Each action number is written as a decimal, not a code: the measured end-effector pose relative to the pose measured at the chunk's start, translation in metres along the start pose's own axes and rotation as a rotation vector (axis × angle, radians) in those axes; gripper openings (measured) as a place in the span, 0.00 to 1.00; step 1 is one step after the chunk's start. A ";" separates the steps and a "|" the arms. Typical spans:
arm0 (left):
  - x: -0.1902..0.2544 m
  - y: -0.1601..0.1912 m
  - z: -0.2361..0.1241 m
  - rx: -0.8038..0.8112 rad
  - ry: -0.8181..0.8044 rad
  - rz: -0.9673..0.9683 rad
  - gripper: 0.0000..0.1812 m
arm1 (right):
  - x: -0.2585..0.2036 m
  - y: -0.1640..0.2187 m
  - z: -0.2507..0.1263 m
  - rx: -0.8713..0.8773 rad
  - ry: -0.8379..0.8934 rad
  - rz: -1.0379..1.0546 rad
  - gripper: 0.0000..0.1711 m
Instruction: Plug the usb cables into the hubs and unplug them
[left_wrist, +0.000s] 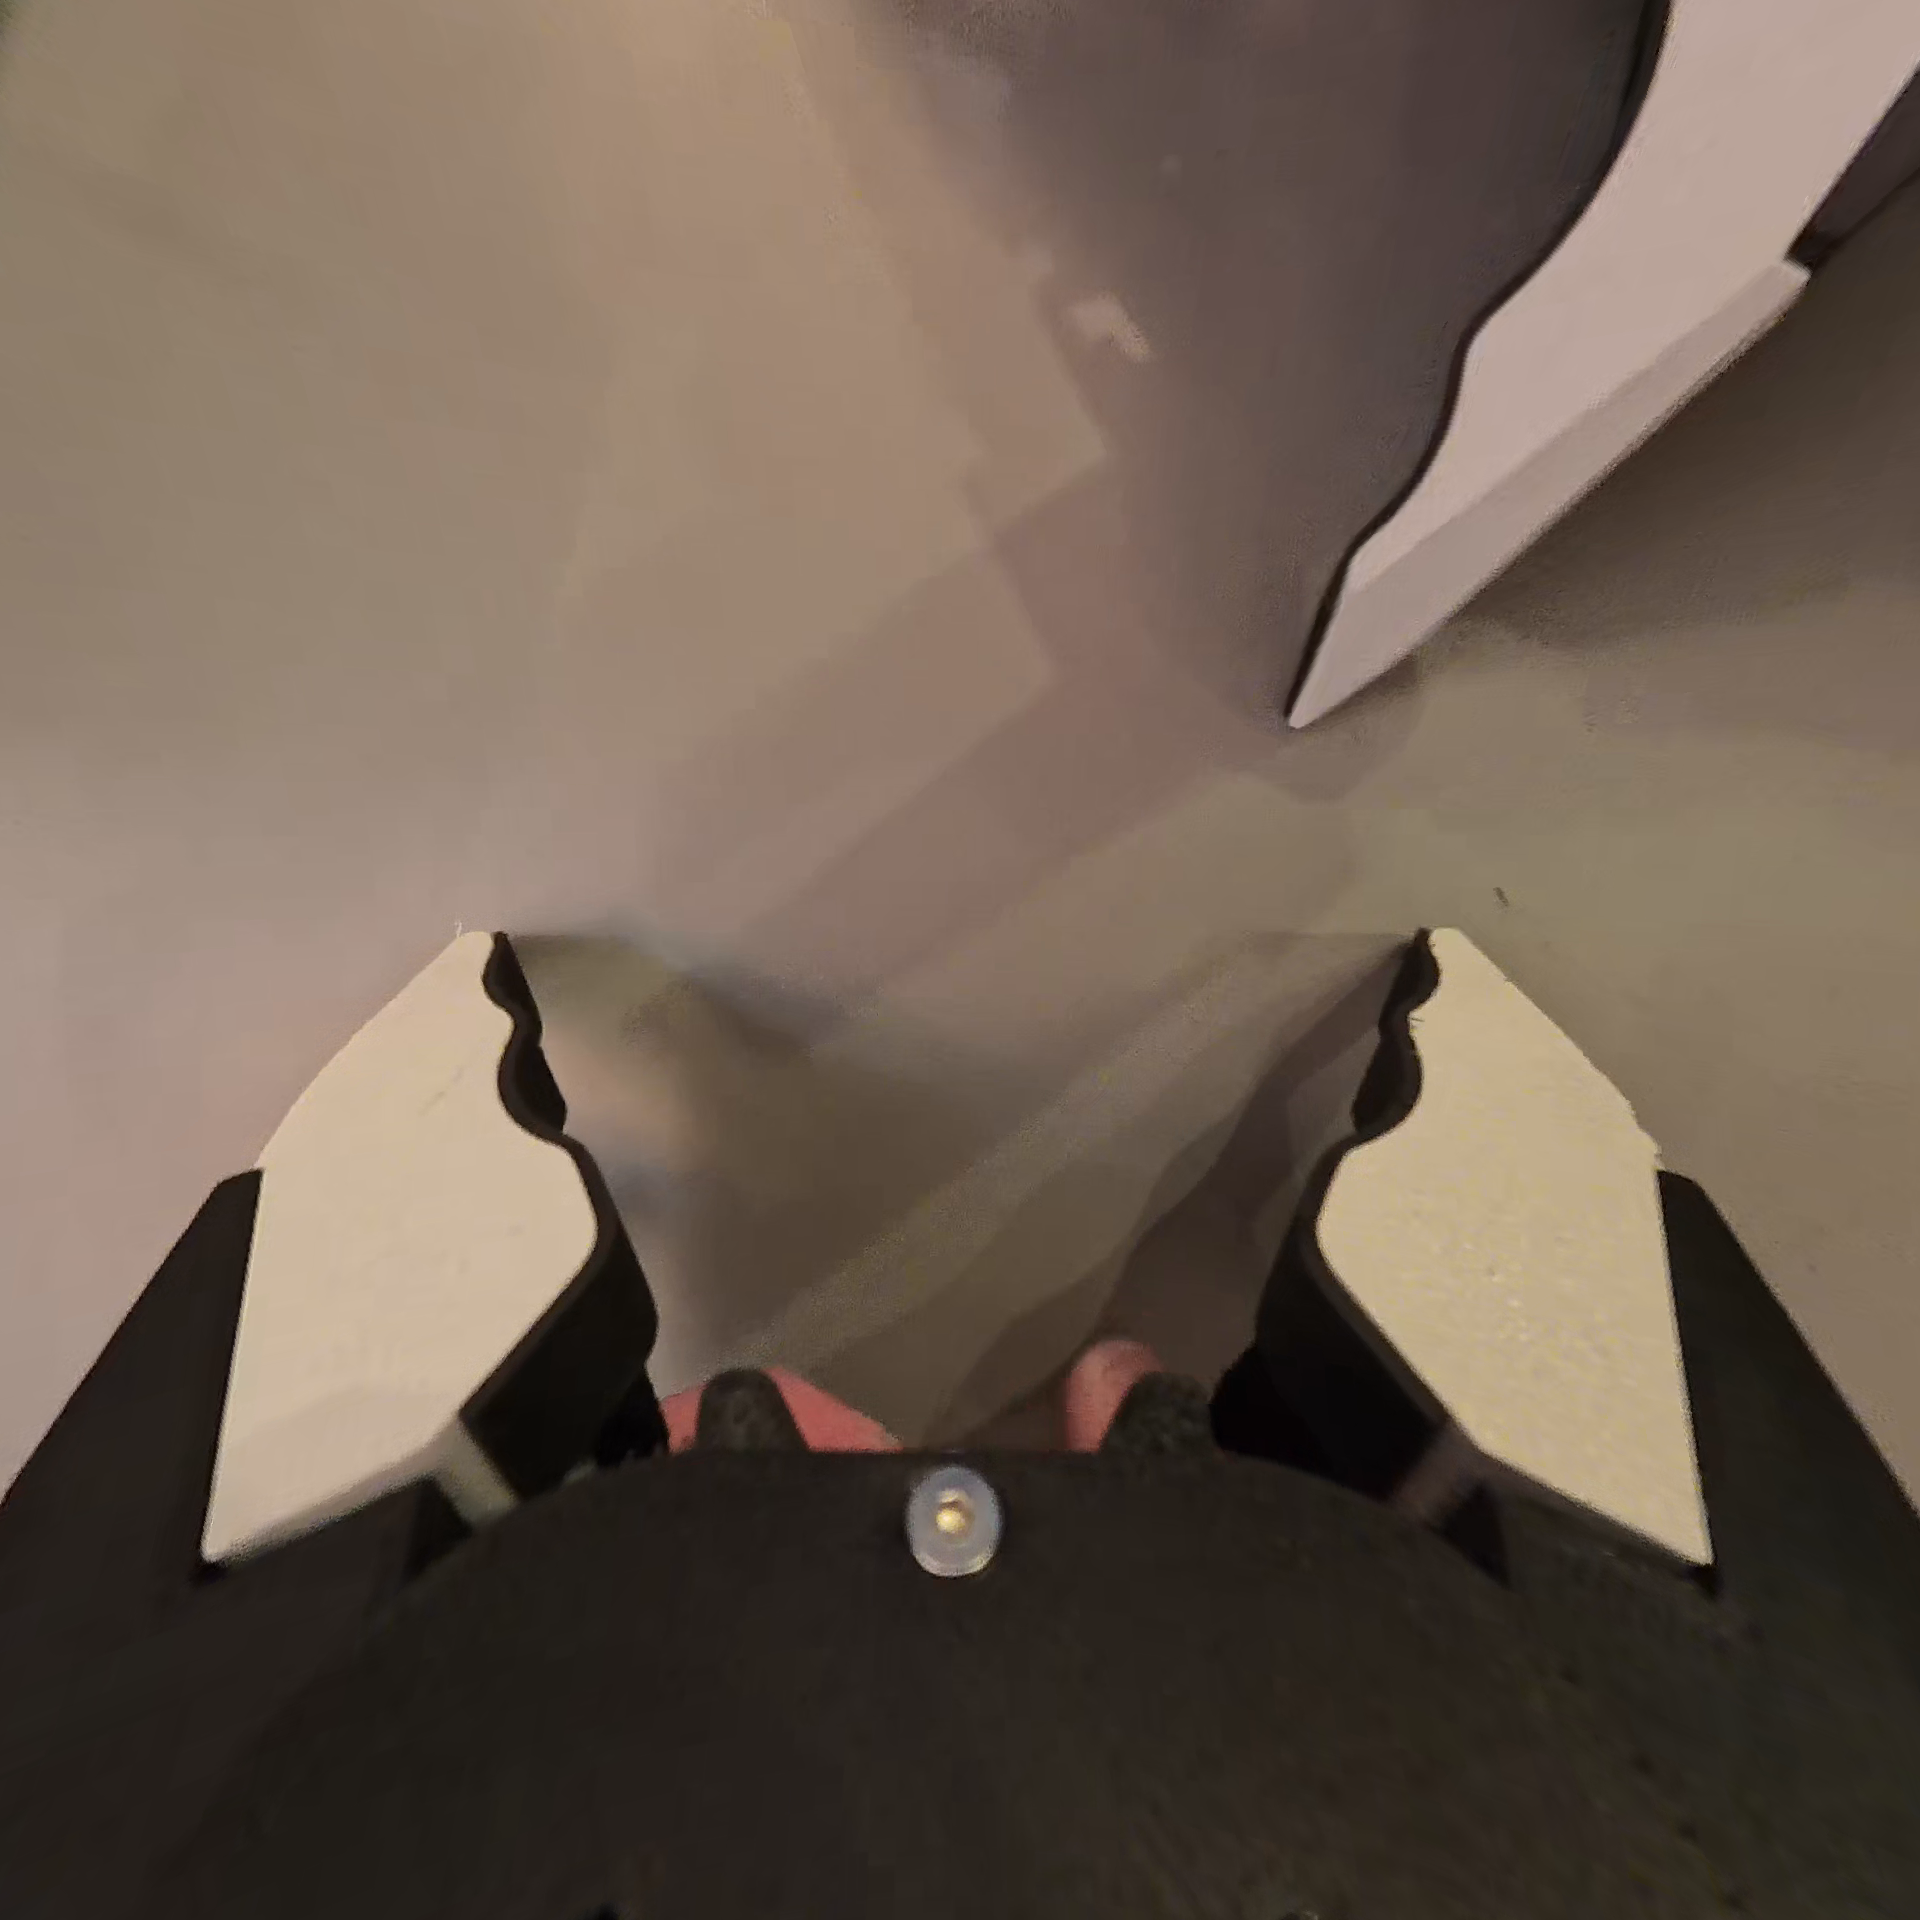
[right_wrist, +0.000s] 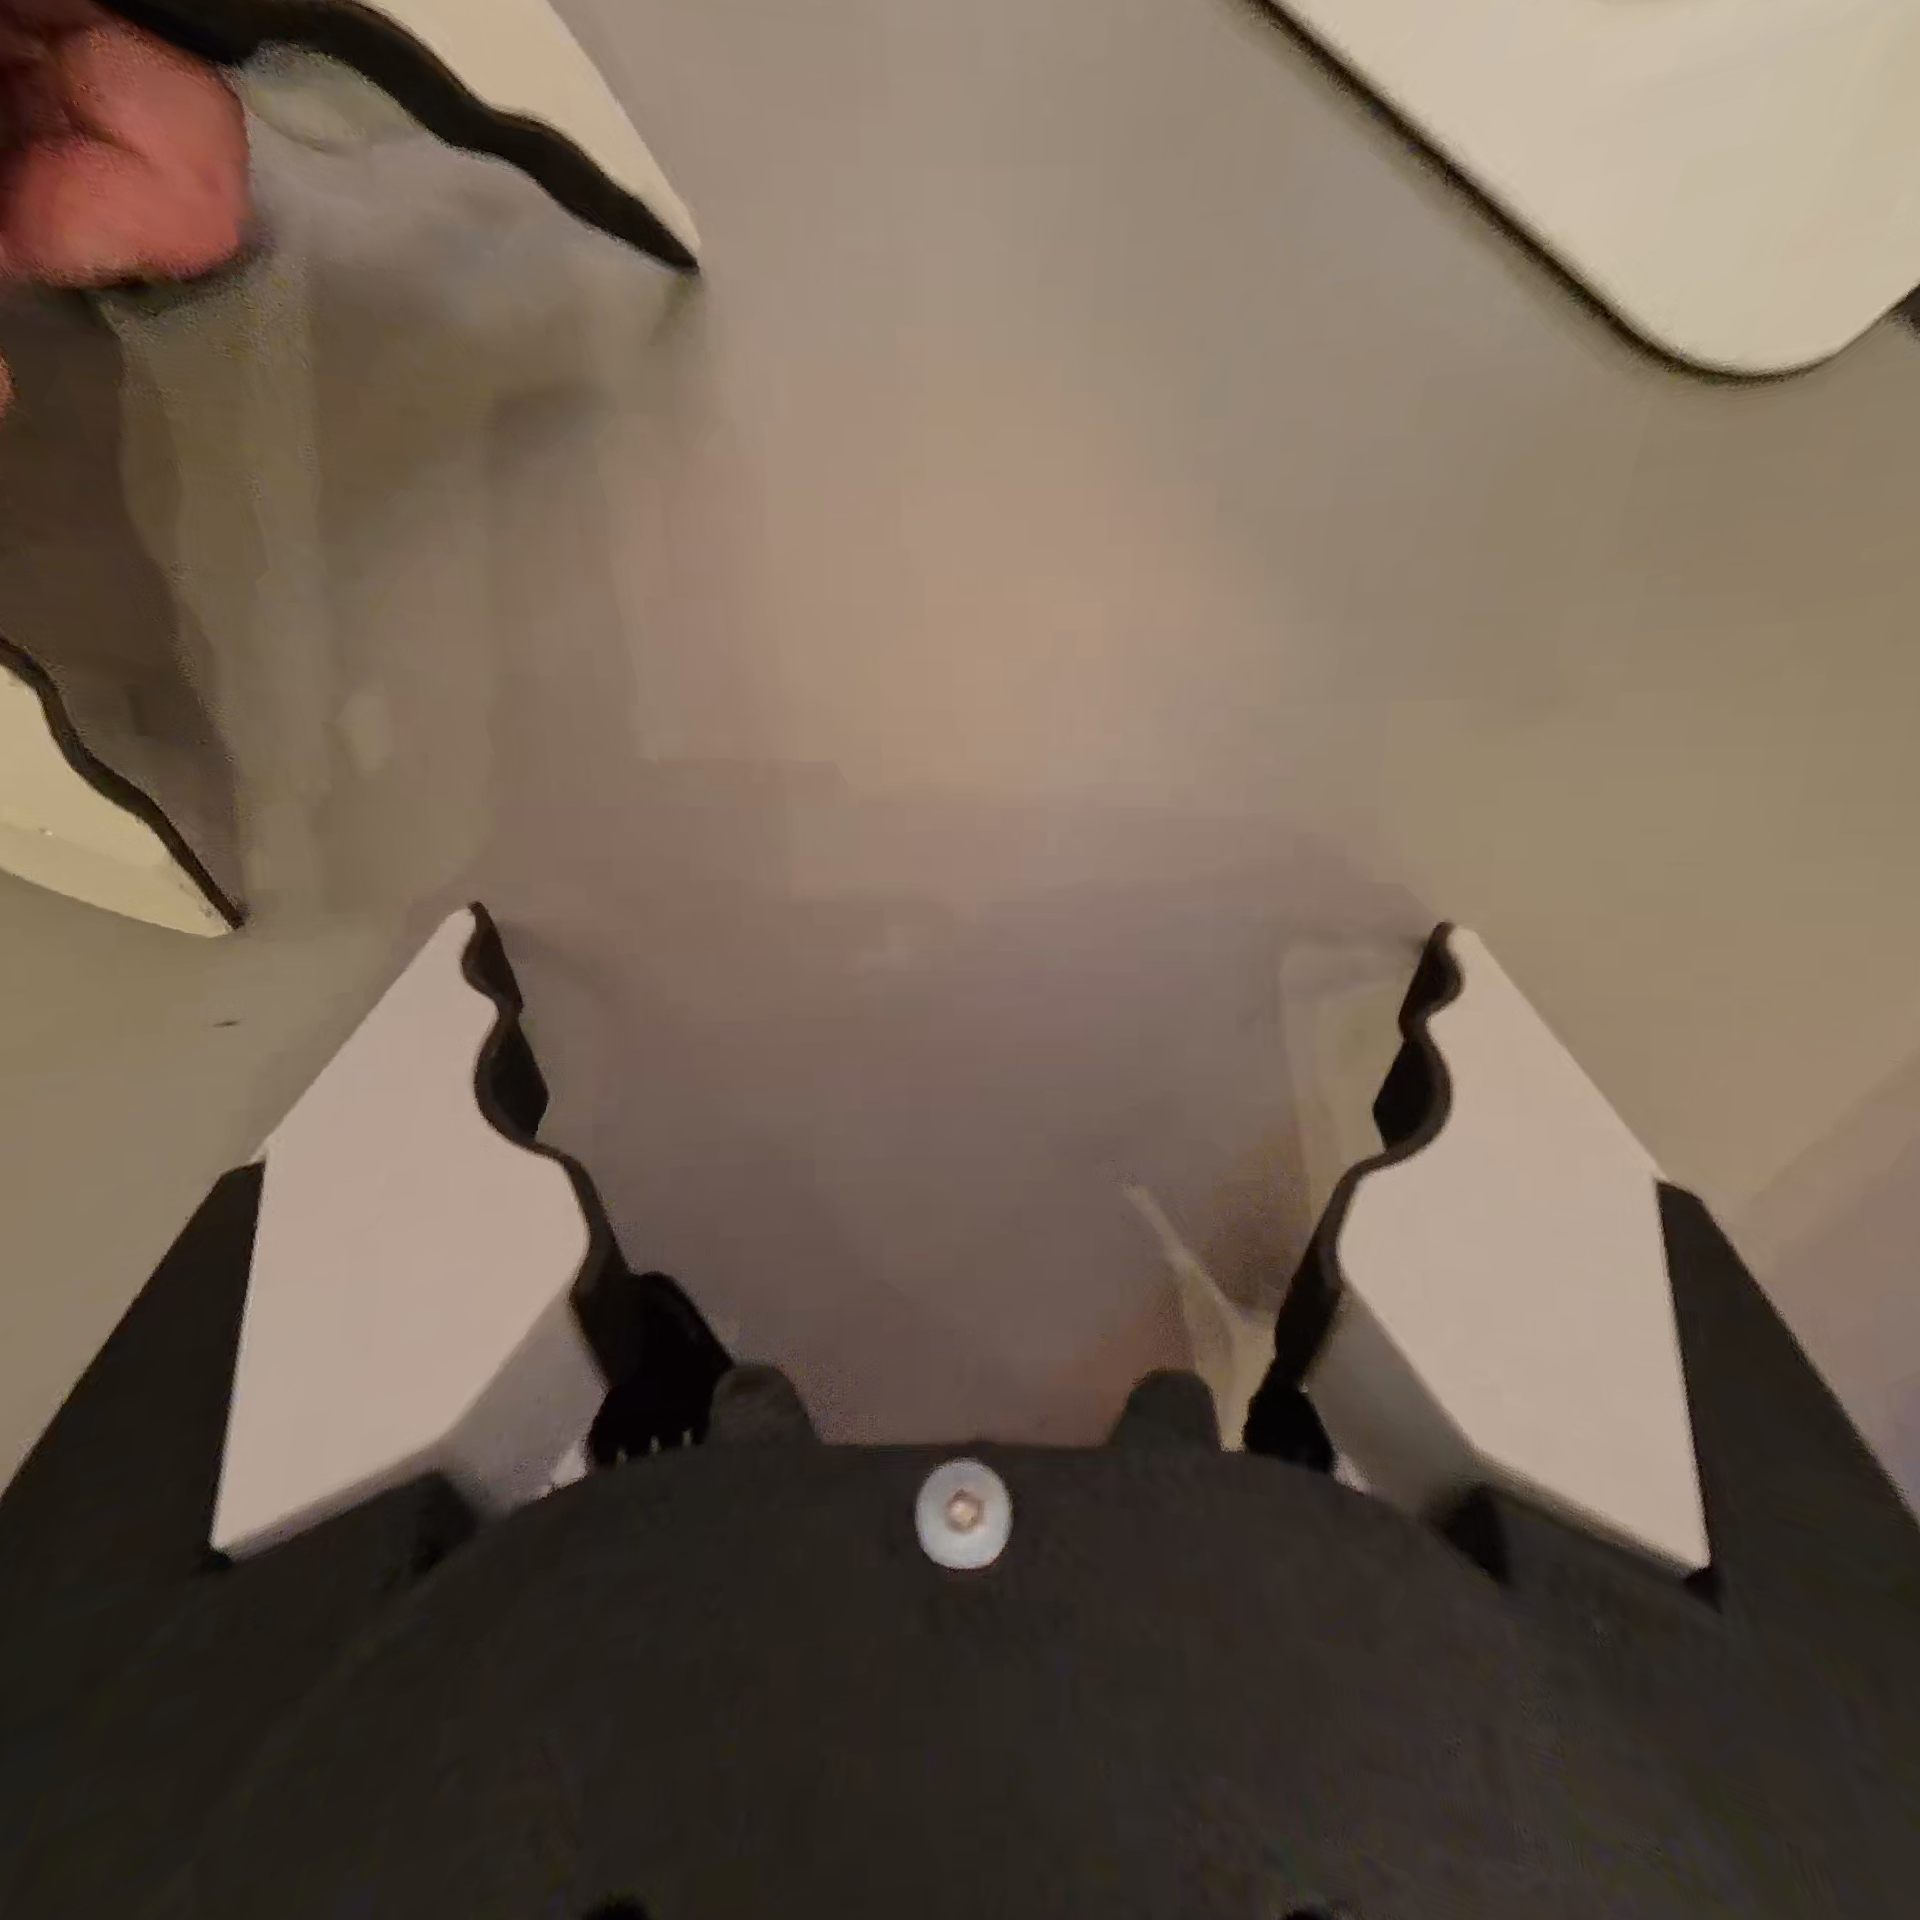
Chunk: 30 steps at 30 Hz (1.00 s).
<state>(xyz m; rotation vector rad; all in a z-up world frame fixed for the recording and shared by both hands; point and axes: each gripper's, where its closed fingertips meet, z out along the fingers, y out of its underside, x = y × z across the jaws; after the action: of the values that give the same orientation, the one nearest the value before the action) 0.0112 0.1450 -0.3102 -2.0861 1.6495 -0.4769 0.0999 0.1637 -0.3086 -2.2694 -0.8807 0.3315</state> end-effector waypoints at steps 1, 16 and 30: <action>0.002 -0.001 0.000 -0.003 0.004 0.005 0.81 | 0.000 0.000 0.000 0.002 0.001 -0.001 0.93; -0.002 -0.011 -0.006 0.135 -0.115 0.015 0.78 | 0.005 0.000 -0.001 0.007 0.042 0.042 0.93; -0.005 -0.003 0.001 0.084 -0.038 -0.057 0.81 | 0.003 0.000 -0.001 0.008 0.045 0.050 0.93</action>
<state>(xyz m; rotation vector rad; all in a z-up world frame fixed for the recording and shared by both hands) 0.0129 0.1501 -0.3091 -2.0718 1.5260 -0.5130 0.1025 0.1653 -0.3081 -2.2859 -0.7990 0.3039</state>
